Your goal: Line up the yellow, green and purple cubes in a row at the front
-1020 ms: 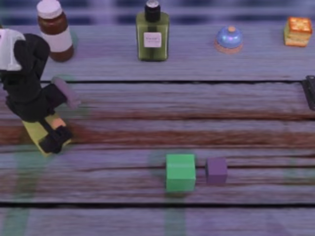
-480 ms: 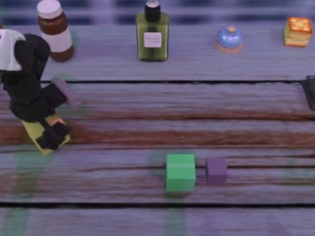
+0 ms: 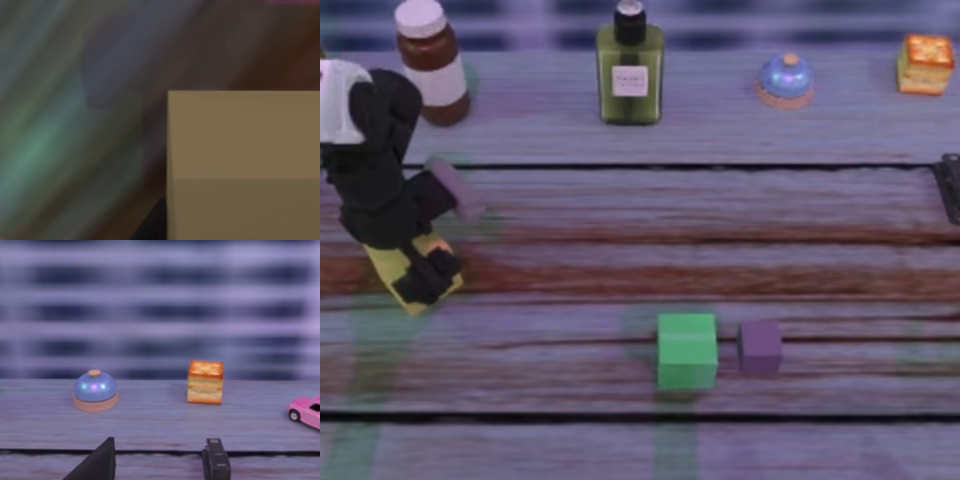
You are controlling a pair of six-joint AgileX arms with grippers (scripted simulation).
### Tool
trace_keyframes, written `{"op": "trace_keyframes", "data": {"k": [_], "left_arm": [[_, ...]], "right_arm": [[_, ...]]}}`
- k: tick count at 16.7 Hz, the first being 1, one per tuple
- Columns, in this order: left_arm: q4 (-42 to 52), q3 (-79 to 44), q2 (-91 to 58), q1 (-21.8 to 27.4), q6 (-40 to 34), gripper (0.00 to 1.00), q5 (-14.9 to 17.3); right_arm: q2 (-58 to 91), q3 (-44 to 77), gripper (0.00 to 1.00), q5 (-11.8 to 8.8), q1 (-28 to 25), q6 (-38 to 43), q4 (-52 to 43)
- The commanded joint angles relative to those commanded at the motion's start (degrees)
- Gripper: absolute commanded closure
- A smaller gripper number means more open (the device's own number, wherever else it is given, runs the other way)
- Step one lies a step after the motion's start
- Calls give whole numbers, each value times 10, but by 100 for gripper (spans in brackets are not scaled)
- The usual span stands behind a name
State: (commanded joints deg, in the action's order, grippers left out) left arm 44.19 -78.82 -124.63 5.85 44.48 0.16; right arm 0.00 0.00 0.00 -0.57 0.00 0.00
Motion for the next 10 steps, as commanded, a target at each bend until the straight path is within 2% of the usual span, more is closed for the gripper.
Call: {"op": "trace_keyframes", "data": {"k": [7,10], "left_arm": [[6,-2,7,0,-1,100,2],[46,-25,24,-4,-1,100,2]], "right_arm": [[0,0,0,0,0,0,0],[0,0,0,0,0,0,0]]}}
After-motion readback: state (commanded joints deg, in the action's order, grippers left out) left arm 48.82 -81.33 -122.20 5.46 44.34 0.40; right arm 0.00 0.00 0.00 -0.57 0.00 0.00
